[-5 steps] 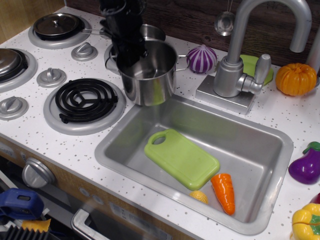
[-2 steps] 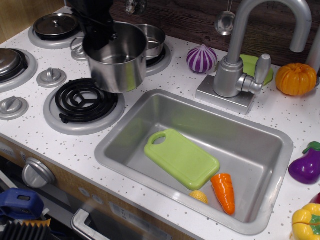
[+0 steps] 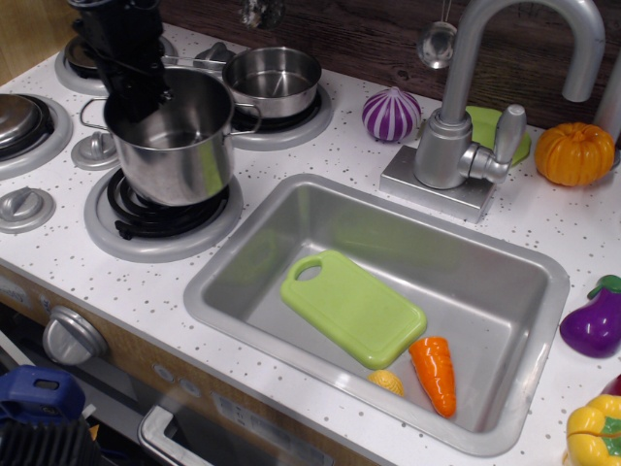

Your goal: Put pot on stove which is near stove

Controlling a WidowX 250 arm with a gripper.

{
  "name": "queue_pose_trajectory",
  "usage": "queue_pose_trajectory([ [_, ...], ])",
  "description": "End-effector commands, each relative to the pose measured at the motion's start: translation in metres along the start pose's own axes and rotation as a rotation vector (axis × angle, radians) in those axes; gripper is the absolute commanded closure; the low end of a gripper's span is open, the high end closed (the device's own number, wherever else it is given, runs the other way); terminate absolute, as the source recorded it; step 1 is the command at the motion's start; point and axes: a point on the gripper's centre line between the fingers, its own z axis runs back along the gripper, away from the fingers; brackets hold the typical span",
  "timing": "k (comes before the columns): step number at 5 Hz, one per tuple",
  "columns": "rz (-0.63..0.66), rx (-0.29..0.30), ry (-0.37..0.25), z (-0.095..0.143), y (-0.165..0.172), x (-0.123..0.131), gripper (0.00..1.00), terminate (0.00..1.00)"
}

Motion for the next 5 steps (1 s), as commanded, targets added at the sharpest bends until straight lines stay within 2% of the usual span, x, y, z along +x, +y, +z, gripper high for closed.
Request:
queue_pose_trajectory([
  [1,0.003,-0.026,-0.031,0.004,0.025,-0.002,1.0,0.0],
  [2,0.02,-0.08,-0.015,-0.009,0.034,-0.003,1.0,0.0],
  [4,0.043,-0.074,-0.02,-0.018,0.028,-0.006,1.0,0.0],
  [5,0.049,-0.073,-0.035,-0.018,0.023,-0.006,1.0,1.0],
])
